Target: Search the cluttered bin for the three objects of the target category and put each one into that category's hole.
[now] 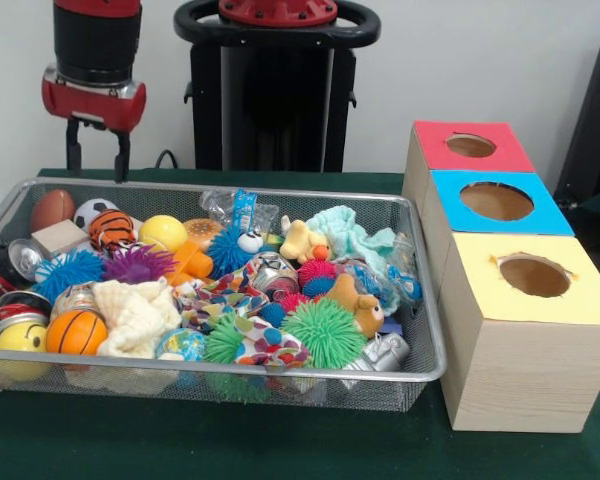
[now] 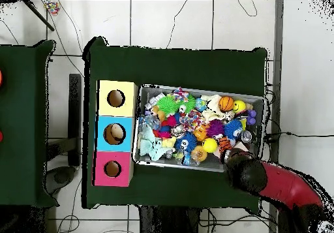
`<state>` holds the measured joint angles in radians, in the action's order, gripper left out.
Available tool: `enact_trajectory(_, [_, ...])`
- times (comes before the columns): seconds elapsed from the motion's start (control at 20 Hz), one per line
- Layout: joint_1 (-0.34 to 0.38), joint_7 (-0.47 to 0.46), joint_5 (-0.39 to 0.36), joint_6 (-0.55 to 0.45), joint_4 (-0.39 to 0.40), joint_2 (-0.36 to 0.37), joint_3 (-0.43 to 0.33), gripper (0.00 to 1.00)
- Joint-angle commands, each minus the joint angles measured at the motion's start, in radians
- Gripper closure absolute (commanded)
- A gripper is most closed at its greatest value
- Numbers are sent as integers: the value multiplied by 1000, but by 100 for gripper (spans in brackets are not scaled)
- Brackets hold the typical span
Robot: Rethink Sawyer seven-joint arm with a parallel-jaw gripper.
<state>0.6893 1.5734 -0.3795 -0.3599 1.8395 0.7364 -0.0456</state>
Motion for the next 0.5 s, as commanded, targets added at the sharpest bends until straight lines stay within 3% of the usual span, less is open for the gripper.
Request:
enact_trajectory(0.05, [-73, 148, 54, -65, -189, -125, -15, 0])
enact_trajectory(0.3, [-123, 183, 58, -54, -234, -136, 55, 0])
enact_trajectory(0.5, [-107, 158, 83, -58, -239, -152, 37, 0])
